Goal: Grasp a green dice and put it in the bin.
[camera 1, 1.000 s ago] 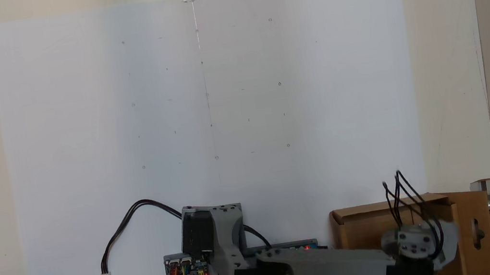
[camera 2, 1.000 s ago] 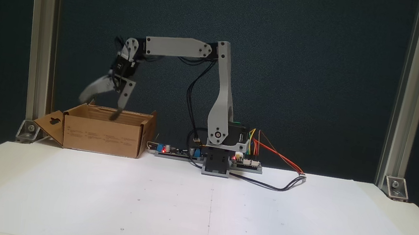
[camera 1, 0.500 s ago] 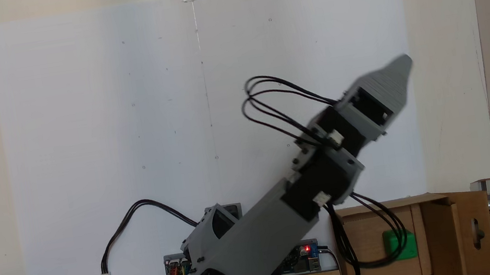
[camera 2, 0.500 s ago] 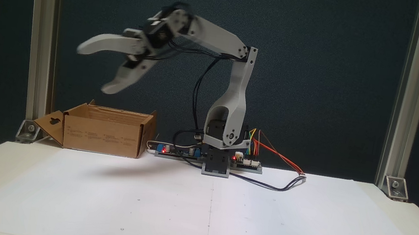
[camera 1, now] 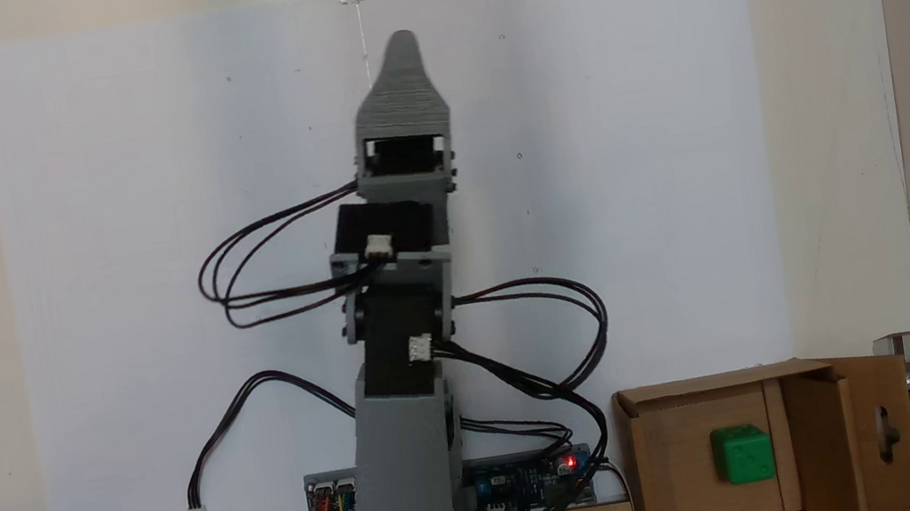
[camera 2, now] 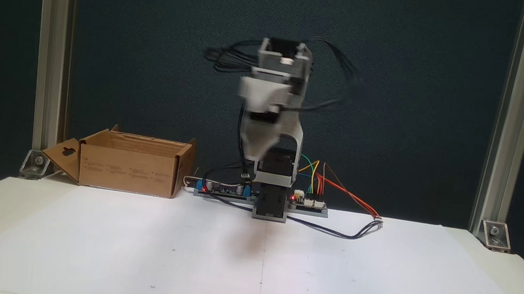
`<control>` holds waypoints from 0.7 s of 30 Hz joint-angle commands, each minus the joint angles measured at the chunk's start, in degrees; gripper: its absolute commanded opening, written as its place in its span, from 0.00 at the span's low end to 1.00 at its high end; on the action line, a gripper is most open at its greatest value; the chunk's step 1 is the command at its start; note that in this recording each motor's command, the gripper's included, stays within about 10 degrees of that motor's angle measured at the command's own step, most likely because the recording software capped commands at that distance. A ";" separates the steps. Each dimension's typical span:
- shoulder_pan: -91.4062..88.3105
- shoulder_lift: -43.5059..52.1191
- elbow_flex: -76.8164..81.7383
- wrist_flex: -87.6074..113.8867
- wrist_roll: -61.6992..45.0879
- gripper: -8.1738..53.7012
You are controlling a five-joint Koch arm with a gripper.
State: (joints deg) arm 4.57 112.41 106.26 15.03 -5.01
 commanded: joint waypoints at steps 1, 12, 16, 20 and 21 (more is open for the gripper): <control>-3.34 2.72 -0.09 -6.15 2.55 0.85; -6.94 11.69 15.91 -27.86 2.55 0.85; -3.08 13.89 20.74 -37.60 2.72 0.85; -2.72 17.67 27.25 -47.00 2.64 0.85; -2.72 18.28 28.65 -49.29 2.64 0.85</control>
State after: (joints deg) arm 1.49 128.58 135.88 -27.07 -5.01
